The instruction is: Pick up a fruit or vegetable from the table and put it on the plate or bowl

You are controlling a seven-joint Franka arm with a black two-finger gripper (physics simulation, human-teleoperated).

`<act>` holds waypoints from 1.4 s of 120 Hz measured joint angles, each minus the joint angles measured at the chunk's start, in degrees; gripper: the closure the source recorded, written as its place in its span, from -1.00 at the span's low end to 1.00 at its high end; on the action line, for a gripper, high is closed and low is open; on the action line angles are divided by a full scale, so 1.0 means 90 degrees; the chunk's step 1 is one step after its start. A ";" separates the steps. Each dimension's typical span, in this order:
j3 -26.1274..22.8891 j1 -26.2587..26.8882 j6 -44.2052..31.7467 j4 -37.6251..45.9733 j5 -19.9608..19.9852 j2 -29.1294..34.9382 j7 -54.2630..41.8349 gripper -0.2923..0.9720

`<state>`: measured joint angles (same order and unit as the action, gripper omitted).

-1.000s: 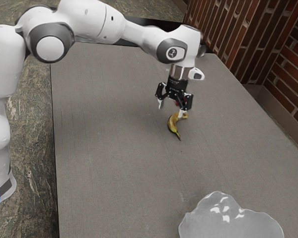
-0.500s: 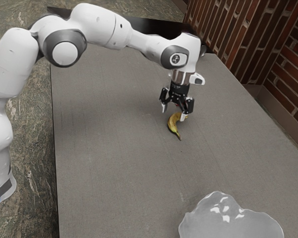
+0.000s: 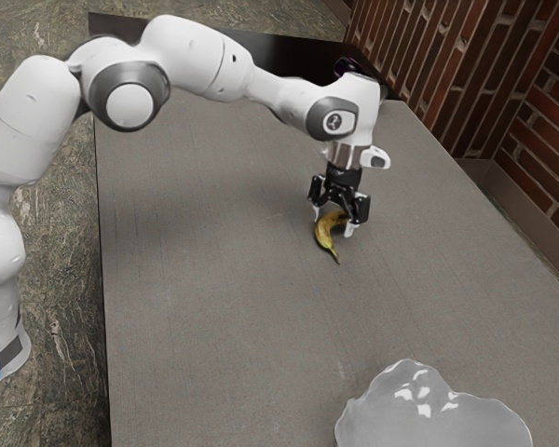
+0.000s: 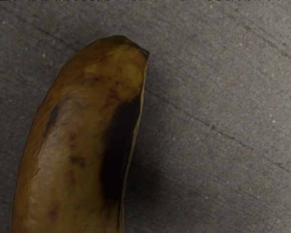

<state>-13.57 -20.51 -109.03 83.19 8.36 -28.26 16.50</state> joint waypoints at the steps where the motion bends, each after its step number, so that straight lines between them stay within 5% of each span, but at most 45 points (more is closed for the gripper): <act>1: -0.0005 -0.0001 -0.0005 -0.0005 0.0000 -0.0007 -0.0003 -0.50; 11: -0.0028 -0.0001 -0.0048 -0.0023 -0.0002 -0.0051 -0.0029 -0.37; 32: -0.0030 -0.0002 -0.0109 -0.0023 0.0031 -0.0083 -0.0063 -0.82; 66: -0.0026 0.0052 -0.0148 0.0002 0.0019 -0.0023 -0.0081 0.11; 88: -0.0024 0.0145 -0.0154 0.0028 -0.0050 0.0239 -0.0009 0.25; 97: -0.0019 0.0591 -0.0155 0.0041 -0.0069 0.0798 0.0074 0.25; 112: 0.0001 0.2309 -0.0220 -0.0008 -0.0077 0.1447 0.0398 0.25; 134: 0.0017 0.4238 -0.0681 -0.0846 -0.0085 0.0932 0.1032 0.26; 150: 0.0034 0.4917 -0.1102 -0.1149 -0.0071 0.0558 0.1462 0.26; 168: 0.0051 0.5039 -0.1344 -0.1143 -0.0045 0.0461 0.1899 0.19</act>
<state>-13.11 24.84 -121.12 72.90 7.95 -24.10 33.59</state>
